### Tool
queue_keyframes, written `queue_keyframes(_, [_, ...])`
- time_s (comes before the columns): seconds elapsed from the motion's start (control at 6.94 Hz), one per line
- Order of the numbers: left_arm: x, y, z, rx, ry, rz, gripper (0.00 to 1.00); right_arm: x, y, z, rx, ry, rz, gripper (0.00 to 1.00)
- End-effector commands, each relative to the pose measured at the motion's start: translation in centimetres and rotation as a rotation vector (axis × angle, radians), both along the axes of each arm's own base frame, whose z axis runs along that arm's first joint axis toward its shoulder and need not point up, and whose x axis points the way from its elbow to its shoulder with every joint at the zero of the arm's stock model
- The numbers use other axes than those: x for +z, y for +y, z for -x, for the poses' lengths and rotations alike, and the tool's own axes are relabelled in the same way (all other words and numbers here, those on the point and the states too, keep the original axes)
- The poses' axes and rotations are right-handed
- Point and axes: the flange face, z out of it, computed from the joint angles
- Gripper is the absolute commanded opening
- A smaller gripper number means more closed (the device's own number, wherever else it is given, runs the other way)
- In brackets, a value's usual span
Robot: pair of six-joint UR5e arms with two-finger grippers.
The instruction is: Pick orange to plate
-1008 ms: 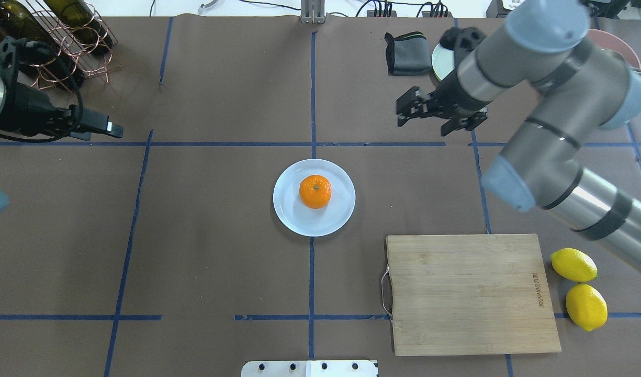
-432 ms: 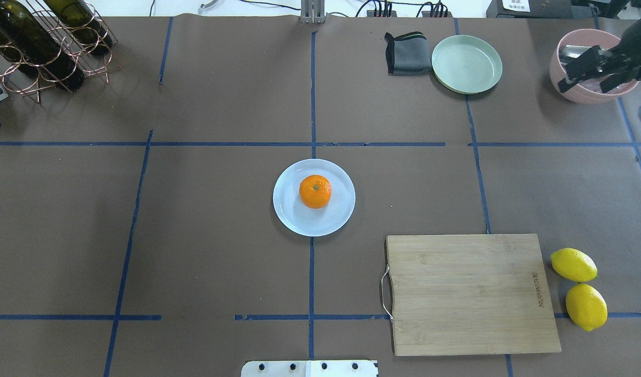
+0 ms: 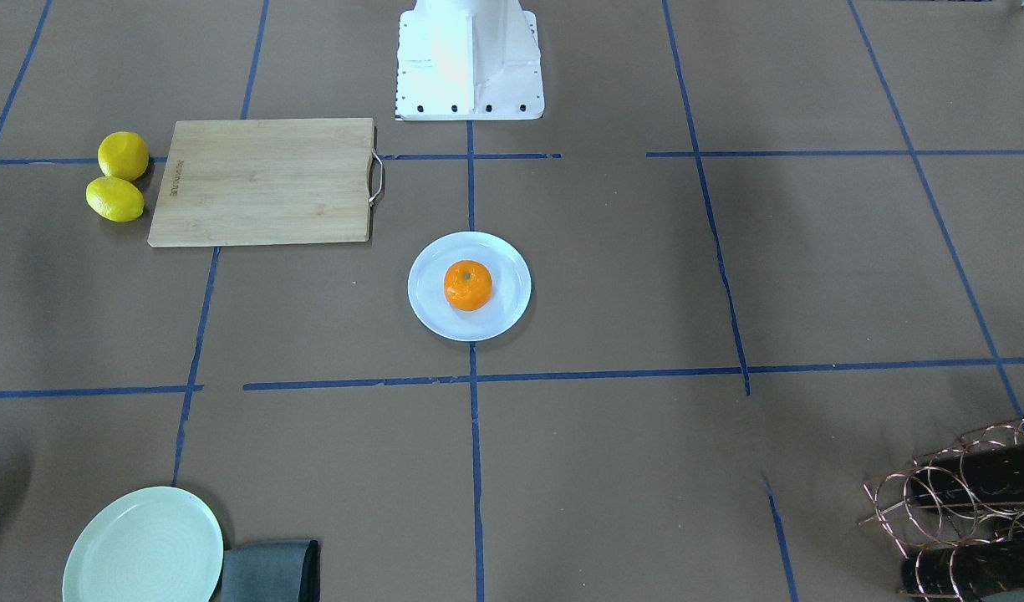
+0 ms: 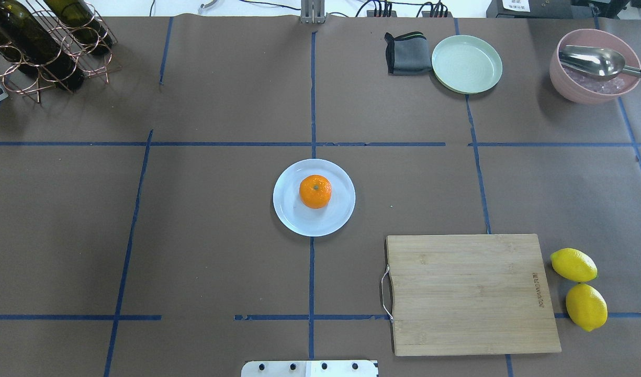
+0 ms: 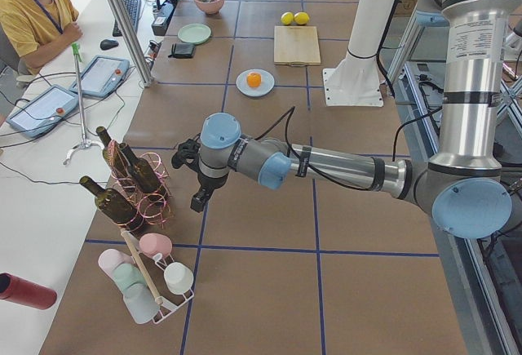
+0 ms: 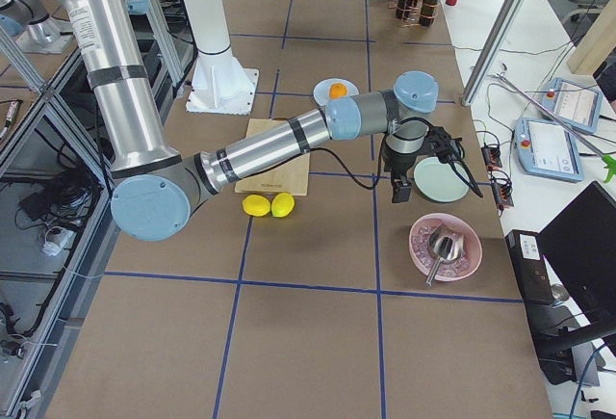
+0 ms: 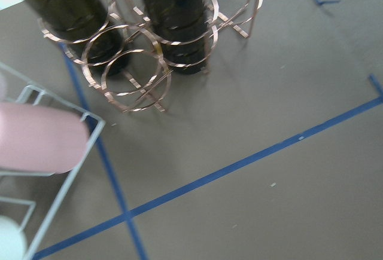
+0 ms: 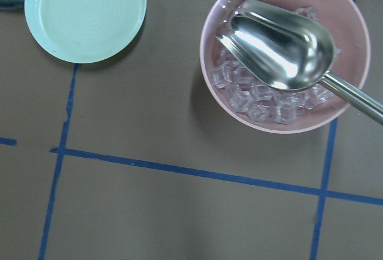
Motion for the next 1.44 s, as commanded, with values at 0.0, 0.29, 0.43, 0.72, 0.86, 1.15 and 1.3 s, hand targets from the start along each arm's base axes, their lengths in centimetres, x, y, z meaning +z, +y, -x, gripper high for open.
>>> queue_keyframes(0.0, [1.6,0.6,2.5,0.049,-0.017,0.112,0.95,3.3,0.4,-3.0,-0.019,0.040,0.047,1.00])
queue_keyframes(0.29, [3.6,1.8,2.5,0.060,0.011,0.190,1.00,6.4,2.3,-3.6,-0.011,0.018,0.100,1.00])
queue_keyframes(0.43, [3.1,2.1,1.7,0.071,0.119,0.205,1.00,6.4,2.5,-3.5,-0.005,0.009,0.107,1.00])
queue_keyframes(0.72, [2.3,2.2,1.2,0.049,0.205,0.245,1.00,6.4,2.6,-2.0,-0.029,-0.017,0.113,1.00])
queue_keyframes(0.86, [1.9,1.8,0.9,0.054,0.201,0.241,1.00,6.7,2.5,-1.0,-0.049,-0.007,0.114,1.00])
queue_keyframes(1.15, [1.8,2.2,1.4,0.046,0.133,0.214,1.00,6.8,2.4,-0.6,-0.065,-0.008,0.106,1.00])
queue_keyframes(1.3, [3.3,2.9,1.3,0.050,0.142,0.241,1.00,7.0,2.5,-0.6,-0.067,-0.011,0.109,1.00])
